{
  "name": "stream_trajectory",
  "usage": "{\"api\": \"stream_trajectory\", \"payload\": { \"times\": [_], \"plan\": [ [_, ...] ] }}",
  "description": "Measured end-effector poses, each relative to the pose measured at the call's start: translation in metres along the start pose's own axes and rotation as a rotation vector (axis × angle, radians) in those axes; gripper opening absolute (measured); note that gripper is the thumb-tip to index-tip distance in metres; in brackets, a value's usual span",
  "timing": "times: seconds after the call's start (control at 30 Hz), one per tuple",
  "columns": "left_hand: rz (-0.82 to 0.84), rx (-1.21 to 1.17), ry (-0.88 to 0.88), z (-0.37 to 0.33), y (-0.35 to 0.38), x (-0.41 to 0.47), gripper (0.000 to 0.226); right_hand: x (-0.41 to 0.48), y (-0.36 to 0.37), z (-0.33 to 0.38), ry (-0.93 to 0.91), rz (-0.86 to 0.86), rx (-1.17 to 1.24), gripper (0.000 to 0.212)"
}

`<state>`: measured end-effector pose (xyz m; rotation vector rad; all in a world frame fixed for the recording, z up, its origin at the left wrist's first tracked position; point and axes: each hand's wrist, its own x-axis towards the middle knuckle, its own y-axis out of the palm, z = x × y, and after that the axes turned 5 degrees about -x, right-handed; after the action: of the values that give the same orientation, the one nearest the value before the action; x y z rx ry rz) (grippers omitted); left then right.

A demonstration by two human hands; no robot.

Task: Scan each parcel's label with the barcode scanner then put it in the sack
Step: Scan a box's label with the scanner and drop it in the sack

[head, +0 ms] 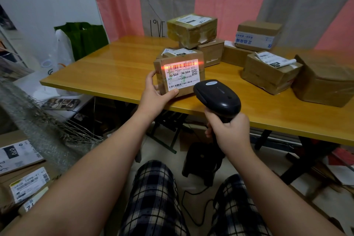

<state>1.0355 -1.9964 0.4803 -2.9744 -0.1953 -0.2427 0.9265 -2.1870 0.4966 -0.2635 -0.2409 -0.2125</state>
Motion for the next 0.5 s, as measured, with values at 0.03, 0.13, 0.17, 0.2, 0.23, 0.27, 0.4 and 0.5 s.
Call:
{"api": "stream_trajectory", "payload": {
  "times": [0.03,0.13,0.17,0.2,0.23,0.27,0.4,0.5],
  "plan": [
    [0.000,0.001,0.000,0.000,0.000,0.000,0.092,-0.002,-0.001,-0.001,-0.002,-0.006,0.003,0.020],
    [0.002,0.010,0.006,0.000,0.000,0.001,0.092,-0.006,-0.003,-0.004,-0.020,-0.018,0.004,0.020],
    [0.002,0.014,0.006,0.000,-0.001,0.001,0.092,-0.007,-0.003,-0.004,-0.018,-0.017,0.007,0.018],
    [0.002,0.018,0.007,0.000,0.000,0.000,0.092,-0.007,-0.003,-0.004,-0.010,-0.009,0.016,0.015],
    [0.002,0.015,0.007,-0.002,0.000,-0.001,0.092,-0.006,-0.003,-0.003,0.004,0.005,0.031,0.012],
    [0.003,-0.002,0.009,-0.003,0.000,-0.003,0.091,-0.006,-0.001,-0.003,0.017,0.019,0.050,0.010],
    [-0.053,-0.073,0.059,-0.016,-0.013,-0.029,0.083,-0.001,0.014,0.002,-0.016,0.101,0.104,0.008],
    [-0.188,-0.088,0.083,-0.016,-0.048,-0.066,0.079,-0.003,0.045,0.005,-0.058,0.228,0.131,0.020]
  ]
}}
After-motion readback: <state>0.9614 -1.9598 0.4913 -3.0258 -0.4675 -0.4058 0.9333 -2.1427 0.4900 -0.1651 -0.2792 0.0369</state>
